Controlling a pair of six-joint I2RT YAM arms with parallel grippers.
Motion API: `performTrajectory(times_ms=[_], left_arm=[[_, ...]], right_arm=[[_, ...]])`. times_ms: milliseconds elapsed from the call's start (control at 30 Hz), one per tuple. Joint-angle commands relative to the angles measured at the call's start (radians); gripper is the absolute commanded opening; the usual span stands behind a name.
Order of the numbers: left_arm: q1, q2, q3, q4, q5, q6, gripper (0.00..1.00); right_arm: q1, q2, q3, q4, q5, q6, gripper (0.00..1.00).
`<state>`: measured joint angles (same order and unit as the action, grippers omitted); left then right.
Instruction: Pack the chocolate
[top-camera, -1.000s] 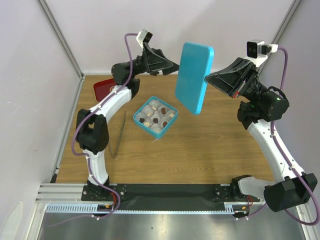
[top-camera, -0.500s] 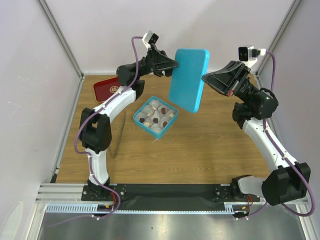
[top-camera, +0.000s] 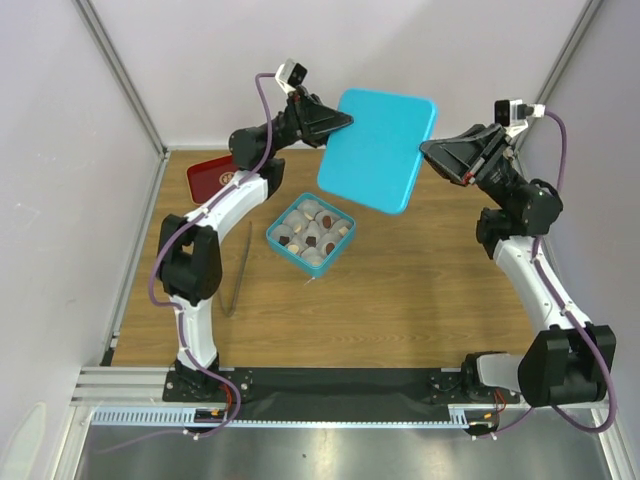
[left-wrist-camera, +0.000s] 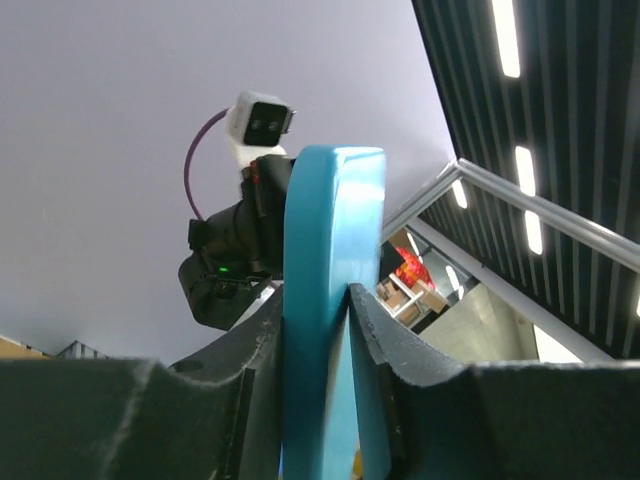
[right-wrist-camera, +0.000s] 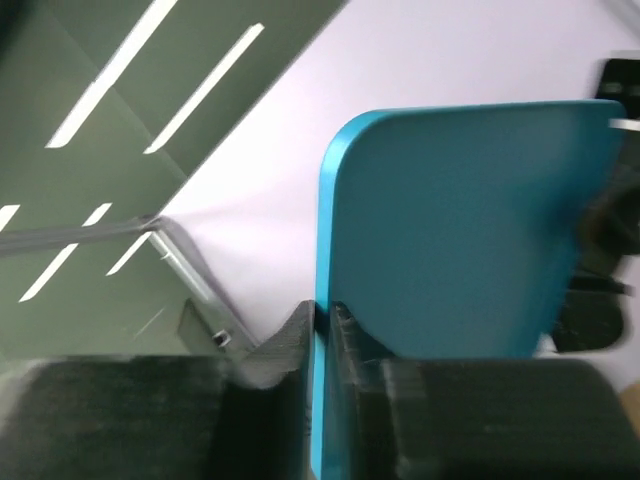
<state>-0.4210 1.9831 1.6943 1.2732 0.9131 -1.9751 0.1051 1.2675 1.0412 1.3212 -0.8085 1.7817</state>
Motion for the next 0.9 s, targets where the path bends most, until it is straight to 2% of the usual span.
performTrajectory(times_ms=[0,33,100,200,400,467,600,667,767,867], left_arm=[[-0.004,-0.012,-0.001,0.436,-0.034,-0.142,0.0],[0.002,-0.015,-0.019,0.431,-0.043,-0.139,0.0],[0.019,-0.03,-0.045,0.411,-0.051,-0.124,0.0],[0.045,-0.073,-0.129,0.343,-0.054,-0.059,0.0],[0.096,-0.179,-0.309,0.131,-0.059,0.115,0.01],[0.12,-0.214,-0.366,0.057,-0.072,0.178,0.0],[0.171,-0.338,-0.546,-0.263,-0.152,0.442,0.0],[0.192,-0.404,-0.611,-0.36,-0.248,0.501,0.0],[0.208,-0.457,-0.737,-0.368,-0.345,0.472,0.0],[0.211,-0.484,-0.84,-0.321,-0.456,0.42,0.0]], right_arm=[[-0.034,-0.013,-0.015,-0.25,-0.066,-0.186,0.34],[-0.047,-0.038,-0.013,-0.407,-0.066,-0.23,0.4],[-0.076,-0.062,-0.01,-0.604,-0.057,-0.365,0.53],[-0.123,-0.108,-0.004,-0.806,-0.029,-0.493,0.67],[-0.157,-0.201,0.016,-1.175,0.11,-0.712,0.86],[-0.154,-0.22,0.013,-1.237,0.143,-0.748,0.88],[-0.11,-0.237,-0.052,-1.306,0.221,-0.812,0.91],[-0.019,-0.223,-0.076,-1.317,0.282,-0.827,0.9],[0.105,-0.174,-0.119,-1.294,0.353,-0.8,0.89],[0.209,-0.126,-0.167,-1.155,0.417,-0.694,0.88]])
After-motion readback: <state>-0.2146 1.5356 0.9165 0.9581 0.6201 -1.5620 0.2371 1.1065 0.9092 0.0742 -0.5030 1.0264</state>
